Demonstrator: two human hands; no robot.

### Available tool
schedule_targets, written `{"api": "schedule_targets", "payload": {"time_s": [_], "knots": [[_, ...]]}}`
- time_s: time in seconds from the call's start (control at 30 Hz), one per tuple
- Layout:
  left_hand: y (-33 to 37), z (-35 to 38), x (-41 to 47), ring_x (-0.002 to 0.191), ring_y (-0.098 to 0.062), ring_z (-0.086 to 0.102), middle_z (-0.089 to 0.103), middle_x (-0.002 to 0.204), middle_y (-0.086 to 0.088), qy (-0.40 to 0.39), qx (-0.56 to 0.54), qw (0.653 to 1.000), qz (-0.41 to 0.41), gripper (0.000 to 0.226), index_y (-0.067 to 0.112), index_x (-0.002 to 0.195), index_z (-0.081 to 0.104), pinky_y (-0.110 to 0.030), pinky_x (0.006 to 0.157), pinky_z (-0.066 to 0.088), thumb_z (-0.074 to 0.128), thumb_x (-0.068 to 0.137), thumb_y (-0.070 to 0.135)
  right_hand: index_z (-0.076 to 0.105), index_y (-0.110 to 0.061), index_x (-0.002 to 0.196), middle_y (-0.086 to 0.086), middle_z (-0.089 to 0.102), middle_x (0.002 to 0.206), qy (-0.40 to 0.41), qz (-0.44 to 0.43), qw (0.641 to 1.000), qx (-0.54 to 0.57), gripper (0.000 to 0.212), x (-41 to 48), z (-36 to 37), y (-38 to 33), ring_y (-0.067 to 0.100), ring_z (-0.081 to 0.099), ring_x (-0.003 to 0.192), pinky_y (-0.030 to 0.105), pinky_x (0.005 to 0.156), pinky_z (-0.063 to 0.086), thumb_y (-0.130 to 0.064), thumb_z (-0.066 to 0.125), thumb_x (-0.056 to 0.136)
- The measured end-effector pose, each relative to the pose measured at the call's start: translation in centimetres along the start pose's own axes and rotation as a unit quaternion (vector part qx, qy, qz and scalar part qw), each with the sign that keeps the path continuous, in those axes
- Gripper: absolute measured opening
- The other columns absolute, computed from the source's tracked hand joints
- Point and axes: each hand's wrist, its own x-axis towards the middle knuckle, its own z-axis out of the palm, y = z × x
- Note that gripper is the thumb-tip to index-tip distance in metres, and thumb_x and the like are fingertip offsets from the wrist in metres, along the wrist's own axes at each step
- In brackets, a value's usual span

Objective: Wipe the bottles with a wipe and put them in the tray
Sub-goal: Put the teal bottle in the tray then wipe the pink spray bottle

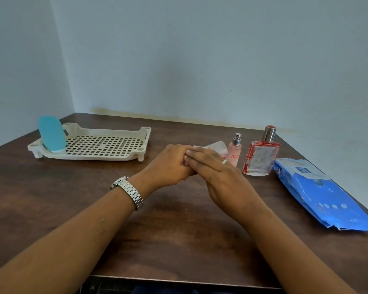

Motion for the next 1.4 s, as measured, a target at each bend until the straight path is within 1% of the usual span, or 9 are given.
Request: {"api": "schedule_targets", "payload": {"time_s": [0.2,0.4,0.53,0.63,0.73,0.87,1.07,1.23,1.4], "knots": [[0.2,0.2,0.1,0.062,-0.005,0.061,0.065,0.069,0.005,0.024,-0.004,0.999,0.029,0.013,0.012,0.089,0.066,-0.016,0.056,0.044,0.069,0.085,0.024,0.06,-0.01,0.121,0.007,0.06,0.125,0.052,0.044,0.998,0.007,0.044,0.3,-0.4,0.3,0.018,0.048,0.123,0.035,0.113,0.024,-0.004,0.034,0.086],[0.1,0.6,0.1,0.06,-0.006,0.054,0.062,0.073,0.008,0.013,0.042,0.999,0.029,0.029,0.013,0.098,0.066,-0.013,0.054,0.039,0.069,0.084,0.038,0.064,-0.008,0.114,0.01,0.065,0.116,0.085,0.126,0.988,-0.01,0.048,0.5,-0.8,0.2,0.021,0.06,0.108,0.039,0.106,0.028,-0.011,0.029,0.082],[0.0,0.6,0.1,0.063,-0.01,0.054,0.063,0.074,0.003,0.007,0.06,0.998,0.024,0.032,0.011,0.096,0.067,-0.015,0.054,0.038,0.068,0.084,0.04,0.067,-0.002,0.107,0.016,0.066,0.111,0.13,0.177,0.975,-0.04,0.031,0.3,-0.7,0.5,0.029,0.063,0.103,0.036,0.096,0.035,0.005,0.055,0.079],[0.2,0.5,0.0,0.06,-0.006,0.052,0.059,0.068,0.007,0.006,0.057,0.998,0.029,0.024,0.018,0.083,0.063,-0.015,0.051,0.036,0.068,0.084,0.042,0.065,-0.004,0.112,0.013,0.067,0.109,0.141,0.25,0.958,0.014,0.036,-0.2,-1.3,1.2,0.019,0.063,0.095,0.018,0.091,0.042,0.013,0.058,0.081],[0.6,0.3,0.1,0.055,0.001,0.047,0.047,0.06,0.013,0.028,0.036,0.998,0.036,0.028,0.03,0.068,0.047,-0.011,0.051,0.035,0.069,0.083,0.039,0.06,-0.012,0.121,0.001,0.066,0.102,0.145,0.326,0.925,0.131,0.033,-0.3,-1.8,1.3,-0.005,0.053,0.077,-0.001,0.068,0.038,0.0,0.051,0.092],[-0.2,0.3,0.2,0.055,-0.005,0.045,0.054,0.064,0.007,0.023,0.04,0.999,0.023,0.035,0.015,0.081,0.061,-0.015,0.051,0.035,0.065,0.08,0.05,0.053,-0.017,0.128,-0.019,0.053,0.112,0.166,0.362,0.87,0.291,0.037,-0.1,-1.6,0.4,-0.016,0.05,0.097,0.004,0.086,0.042,-0.003,0.044,0.095],[-1.0,-0.1,0.5,0.067,-0.008,0.054,0.061,0.078,0.007,-0.006,0.067,0.998,0.005,0.038,0.015,0.101,0.065,-0.014,0.054,0.036,0.065,0.082,0.048,0.054,-0.02,0.126,-0.026,0.053,0.106,0.16,0.341,0.876,0.302,0.035,0.0,-1.6,0.1,-0.022,0.051,0.091,0.002,0.072,0.042,-0.018,0.055,0.092],[-1.9,-0.1,0.5,0.066,-0.012,0.057,0.064,0.076,0.002,-0.047,0.055,0.997,-0.013,0.037,0.016,0.096,0.067,-0.019,0.056,0.04,0.067,0.081,0.049,0.065,-0.023,0.111,-0.015,0.062,0.101,0.143,0.332,0.896,0.258,0.029,-0.4,-1.3,0.9,-0.021,0.051,0.093,0.001,0.076,0.042,-0.013,0.067,0.083],[-1.2,0.3,0.6,0.06,-0.001,0.051,0.056,0.066,0.01,-0.03,0.045,0.999,0.0,0.017,0.032,0.076,0.056,-0.013,0.053,0.036,0.07,0.081,0.042,0.063,-0.028,0.11,-0.008,0.065,0.112,0.147,0.325,0.882,0.307,0.03,-0.7,-1.8,1.6,0.002,0.057,0.107,0.016,0.087,0.049,-0.012,0.066,0.084]]}}
